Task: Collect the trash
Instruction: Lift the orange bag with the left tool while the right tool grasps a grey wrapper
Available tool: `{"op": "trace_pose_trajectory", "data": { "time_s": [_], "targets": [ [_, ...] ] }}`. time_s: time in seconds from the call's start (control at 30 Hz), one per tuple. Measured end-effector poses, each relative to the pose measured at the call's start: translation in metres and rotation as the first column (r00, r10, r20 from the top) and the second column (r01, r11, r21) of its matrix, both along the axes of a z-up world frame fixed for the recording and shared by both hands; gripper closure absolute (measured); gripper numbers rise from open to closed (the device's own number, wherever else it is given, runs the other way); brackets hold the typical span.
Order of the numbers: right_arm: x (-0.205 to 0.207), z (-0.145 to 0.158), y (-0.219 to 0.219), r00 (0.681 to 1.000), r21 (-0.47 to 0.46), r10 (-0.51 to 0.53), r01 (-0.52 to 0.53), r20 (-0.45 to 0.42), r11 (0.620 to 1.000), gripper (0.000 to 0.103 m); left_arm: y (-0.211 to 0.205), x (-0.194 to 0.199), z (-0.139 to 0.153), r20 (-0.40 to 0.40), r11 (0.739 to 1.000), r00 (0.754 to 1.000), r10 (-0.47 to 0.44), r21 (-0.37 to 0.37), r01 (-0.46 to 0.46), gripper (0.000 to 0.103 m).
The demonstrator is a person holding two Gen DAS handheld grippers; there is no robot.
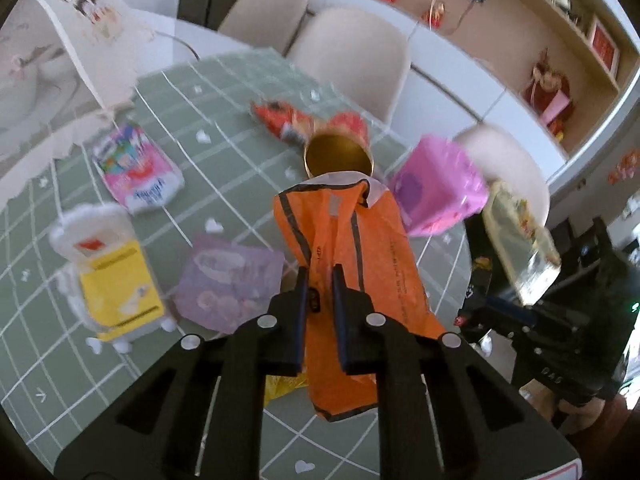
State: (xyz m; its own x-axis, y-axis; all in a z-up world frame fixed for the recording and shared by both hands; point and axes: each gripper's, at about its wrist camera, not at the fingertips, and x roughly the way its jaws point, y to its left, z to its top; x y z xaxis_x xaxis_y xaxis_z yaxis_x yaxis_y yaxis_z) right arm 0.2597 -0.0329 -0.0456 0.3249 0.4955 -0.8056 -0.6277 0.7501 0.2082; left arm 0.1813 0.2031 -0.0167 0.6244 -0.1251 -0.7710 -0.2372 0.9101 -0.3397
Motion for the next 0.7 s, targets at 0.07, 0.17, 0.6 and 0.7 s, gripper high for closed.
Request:
{"op": "trace_pose_trajectory", "data": {
  "time_s": [0.07, 0.17, 0.6, 0.7],
  "targets": [
    [-0.001, 0.007, -0.003, 1.0, 0.016, -0.005, 0.005, 0.015, 1.0, 0.085, 0.005, -0.006, 0.013, 0.029, 1.0, 0.999, 0.023, 0.001, -0.023, 0.092],
    [-0.002, 0.016, -0.008, 0.999, 0.031, -0.006, 0.005, 0.034, 1.0, 0.085, 0.007, -0.011, 0.029, 0.054, 0.999, 0.998, 0.04, 0.009, -0.041, 0.092],
    [0.024, 0.066, -0.063, 0.982, 0.071, -0.078, 0.067, 0.169, 0.995, 0.085, -0.05, 0.027, 0.056, 0.081, 0.999, 0.996, -0.044, 0.001, 0.044, 0.092],
    [0.038, 0.073, -0.084, 0.975, 0.078, -0.117, 0.104, 0.188, 0.992, 0.085, -0.07, 0.046, 0.06, 0.085, 0.997, 0.993, -0.076, 0.0, 0.077, 0.092]
  ]
}}
